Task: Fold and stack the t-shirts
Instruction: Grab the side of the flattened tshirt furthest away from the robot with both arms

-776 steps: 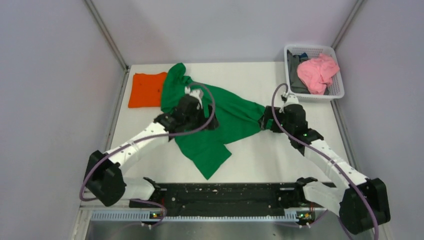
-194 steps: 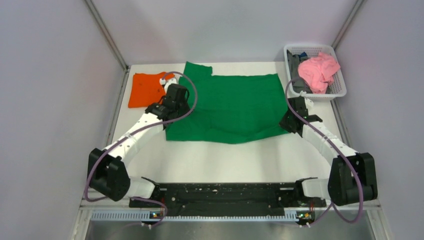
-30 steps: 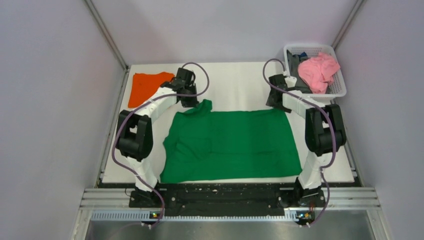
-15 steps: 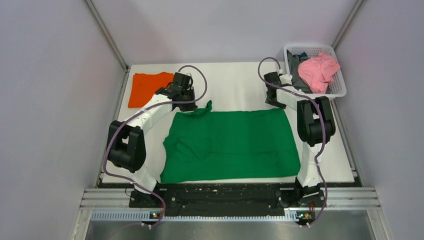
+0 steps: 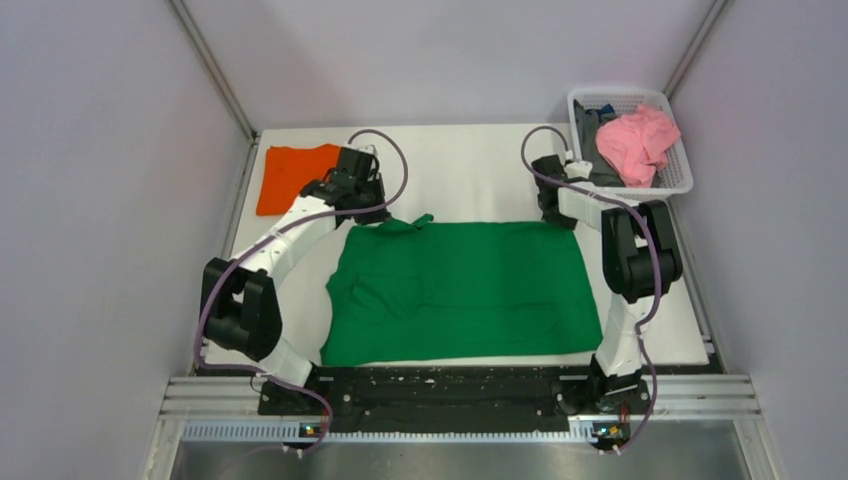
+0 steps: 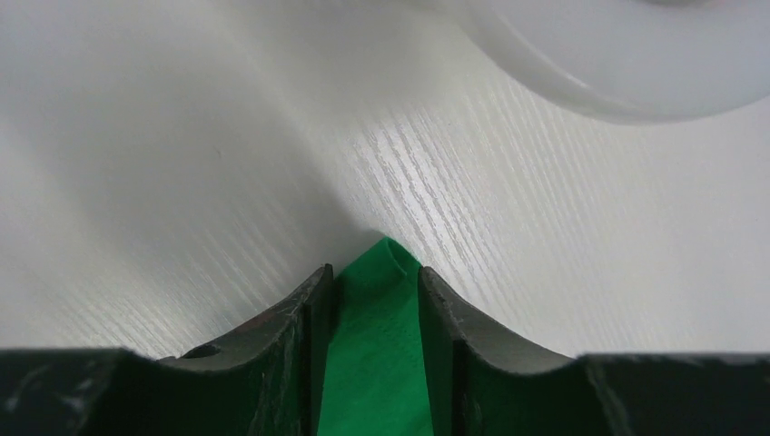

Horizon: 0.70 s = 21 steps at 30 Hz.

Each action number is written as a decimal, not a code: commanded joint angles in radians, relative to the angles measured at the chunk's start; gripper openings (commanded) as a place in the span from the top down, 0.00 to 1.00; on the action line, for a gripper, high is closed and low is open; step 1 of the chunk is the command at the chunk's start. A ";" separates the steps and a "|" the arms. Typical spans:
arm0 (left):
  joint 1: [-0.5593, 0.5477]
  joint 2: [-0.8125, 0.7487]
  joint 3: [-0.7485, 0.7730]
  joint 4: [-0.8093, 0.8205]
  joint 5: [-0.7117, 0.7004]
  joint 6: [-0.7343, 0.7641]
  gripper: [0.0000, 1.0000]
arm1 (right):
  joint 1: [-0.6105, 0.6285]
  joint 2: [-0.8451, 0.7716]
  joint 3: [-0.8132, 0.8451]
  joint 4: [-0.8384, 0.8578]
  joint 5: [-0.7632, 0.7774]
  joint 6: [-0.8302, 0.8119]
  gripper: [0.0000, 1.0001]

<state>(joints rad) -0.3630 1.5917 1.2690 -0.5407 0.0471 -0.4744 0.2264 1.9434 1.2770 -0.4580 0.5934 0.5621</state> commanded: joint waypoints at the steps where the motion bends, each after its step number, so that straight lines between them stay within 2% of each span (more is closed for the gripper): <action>1: -0.004 -0.048 -0.015 0.023 0.000 -0.013 1.00 | 0.002 -0.001 0.017 -0.034 0.009 0.014 0.68; 6: -0.004 -0.064 -0.015 0.010 0.011 -0.016 1.00 | 0.003 -0.007 0.038 -0.009 -0.011 0.002 0.99; 12: -0.007 -0.172 -0.083 -0.002 0.029 -0.042 1.00 | 0.013 -0.161 -0.058 0.013 -0.025 -0.024 1.00; 21: -0.020 -0.465 -0.270 -0.070 0.019 -0.148 1.00 | 0.019 -0.490 -0.276 0.034 -0.130 -0.077 1.00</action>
<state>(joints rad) -0.3725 1.2549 1.0622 -0.5648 0.0635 -0.5541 0.2356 1.5665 1.0542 -0.4477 0.5133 0.5232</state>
